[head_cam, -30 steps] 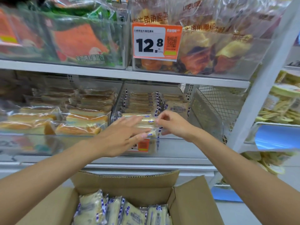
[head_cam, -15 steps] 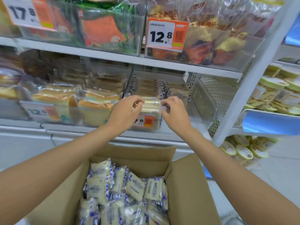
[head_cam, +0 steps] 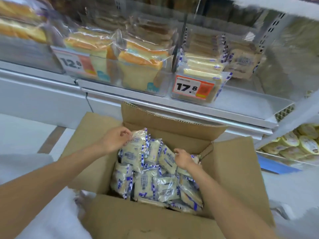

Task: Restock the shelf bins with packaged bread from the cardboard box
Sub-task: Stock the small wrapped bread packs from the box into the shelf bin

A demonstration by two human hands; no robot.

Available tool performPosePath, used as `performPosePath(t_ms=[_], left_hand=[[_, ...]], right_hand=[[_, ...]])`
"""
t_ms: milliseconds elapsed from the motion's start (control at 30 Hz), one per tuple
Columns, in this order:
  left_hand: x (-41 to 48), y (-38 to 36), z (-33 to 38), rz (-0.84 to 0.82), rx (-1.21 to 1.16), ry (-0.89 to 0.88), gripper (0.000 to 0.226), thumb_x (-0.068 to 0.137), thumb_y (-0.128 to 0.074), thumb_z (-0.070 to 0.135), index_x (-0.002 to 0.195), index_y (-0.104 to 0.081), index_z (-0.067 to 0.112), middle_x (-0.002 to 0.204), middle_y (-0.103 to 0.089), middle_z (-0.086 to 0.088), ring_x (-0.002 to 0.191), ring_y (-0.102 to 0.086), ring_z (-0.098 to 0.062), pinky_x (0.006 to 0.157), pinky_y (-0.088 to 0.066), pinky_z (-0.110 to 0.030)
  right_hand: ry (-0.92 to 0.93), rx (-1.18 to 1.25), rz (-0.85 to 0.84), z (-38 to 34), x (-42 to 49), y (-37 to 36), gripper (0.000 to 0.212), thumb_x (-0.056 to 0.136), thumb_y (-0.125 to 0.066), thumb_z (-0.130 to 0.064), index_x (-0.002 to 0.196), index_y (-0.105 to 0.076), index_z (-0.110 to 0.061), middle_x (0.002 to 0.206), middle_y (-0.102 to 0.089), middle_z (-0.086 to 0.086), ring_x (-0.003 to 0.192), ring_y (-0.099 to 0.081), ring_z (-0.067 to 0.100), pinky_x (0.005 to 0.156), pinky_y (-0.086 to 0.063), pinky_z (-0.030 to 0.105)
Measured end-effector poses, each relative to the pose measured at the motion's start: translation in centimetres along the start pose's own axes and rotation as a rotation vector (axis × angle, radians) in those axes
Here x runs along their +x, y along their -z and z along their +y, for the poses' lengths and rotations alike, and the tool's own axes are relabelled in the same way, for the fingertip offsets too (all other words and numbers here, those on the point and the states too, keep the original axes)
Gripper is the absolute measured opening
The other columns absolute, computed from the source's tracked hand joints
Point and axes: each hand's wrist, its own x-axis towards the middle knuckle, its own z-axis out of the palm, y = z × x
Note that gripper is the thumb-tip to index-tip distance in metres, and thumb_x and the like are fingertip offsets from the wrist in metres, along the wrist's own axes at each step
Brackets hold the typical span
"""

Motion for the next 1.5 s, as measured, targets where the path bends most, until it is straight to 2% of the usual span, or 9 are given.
performPosePath(t_ms=[133,300,433,600,767,1033,1167,1300,1500], left_hand=[[0.4,-0.3,-1.6,-0.014,-0.100,0.055,0.009,0.093,-0.059,0.016,0.096,-0.067,0.018,0.082,-0.070,-0.003,0.074,-0.066,-0.018,0.074,-0.048,-0.031],[0.2,-1.5,-0.7,-0.091,-0.082,0.054,0.013,0.096,-0.056,0.017,0.103,-0.066,0.020,0.088,-0.066,0.003,0.072,-0.062,-0.008,0.064,-0.046,-0.017],[0.3,-3.1,1.3,-0.099,-0.118,0.000,0.014,0.094,-0.058,0.018,0.107,-0.064,0.020,0.102,-0.064,0.003,0.084,-0.063,-0.013,0.070,-0.052,-0.025],[-1.3,-5.3,3.5,-0.290,-0.005,-0.082,0.101,0.075,-0.075,0.053,0.153,-0.022,0.019,0.155,-0.033,0.005,0.139,-0.036,-0.014,0.111,-0.034,-0.033],[-1.6,-5.0,2.6,-0.130,-0.090,-0.003,0.023,0.084,-0.074,0.033,0.084,-0.060,0.015,0.071,-0.056,0.001,0.066,-0.055,-0.015,0.059,-0.042,-0.028],[-1.6,-3.1,-1.0,-0.085,-0.337,0.169,0.060,0.077,-0.075,0.049,0.120,-0.059,0.011,0.111,-0.067,-0.004,0.106,-0.062,-0.022,0.088,-0.052,-0.035],[-1.4,-3.2,-1.9,-0.060,-0.417,0.159,0.016,0.087,-0.070,0.032,0.100,-0.065,0.024,0.094,-0.070,0.001,0.082,-0.062,-0.015,0.076,-0.050,-0.031],[-0.9,-2.9,-1.4,-0.046,-0.455,0.151,0.012,0.088,-0.069,0.032,0.096,-0.061,0.030,0.090,-0.066,0.005,0.077,-0.055,-0.016,0.076,-0.049,-0.034],[-2.5,-1.7,1.3,-0.025,-0.523,0.122,0.037,0.089,-0.068,0.028,0.124,-0.057,0.018,0.114,-0.068,0.000,0.105,-0.065,-0.022,0.087,-0.055,-0.042]], right_hand=[[-0.063,0.014,-0.062,0.9,5.4,-3.0,0.061,0.099,-0.044,-0.016,0.154,-0.019,-0.006,0.159,-0.024,0.013,0.146,-0.025,0.030,0.117,-0.025,0.036],[0.047,-0.203,0.037,2.8,6.0,-3.3,0.026,0.092,-0.057,-0.020,0.118,-0.061,-0.020,0.127,-0.052,0.009,0.124,-0.043,0.031,0.106,-0.036,0.039],[0.279,-0.073,0.040,2.4,1.4,0.8,0.014,0.091,-0.063,-0.012,0.094,-0.052,-0.020,0.101,-0.058,-0.003,0.097,-0.056,0.020,0.085,-0.042,0.033],[0.477,0.174,0.101,-1.6,-4.9,5.3,0.017,0.089,-0.067,-0.017,0.092,-0.053,-0.027,0.092,-0.059,-0.014,0.089,-0.058,0.010,0.084,-0.045,0.027],[0.350,0.613,-0.049,-2.5,-6.2,4.5,0.044,0.083,-0.071,-0.002,0.115,-0.058,-0.028,0.127,-0.060,-0.006,0.117,-0.057,0.008,0.101,-0.046,0.024],[0.144,-0.387,-0.335,3.9,-0.8,-7.5,0.072,0.088,-0.061,-0.010,0.151,-0.029,-0.021,0.152,-0.037,0.009,0.133,-0.043,0.028,0.104,-0.042,0.034],[0.329,-0.683,-0.264,3.4,-0.6,-7.5,0.056,0.081,-0.073,-0.039,0.131,-0.057,-0.020,0.135,-0.050,0.006,0.128,-0.040,0.026,0.108,-0.032,0.038],[0.296,-0.180,-0.134,1.3,-2.7,-0.6,0.024,0.080,-0.076,-0.022,0.088,-0.054,-0.020,0.091,-0.058,-0.004,0.088,-0.058,0.018,0.063,-0.043,0.023],[0.397,0.385,0.046,-2.2,-9.7,10.2,0.082,0.077,-0.080,-0.008,0.137,-0.032,-0.038,0.112,-0.066,-0.002,0.093,-0.070,0.011,0.069,-0.059,0.027]])
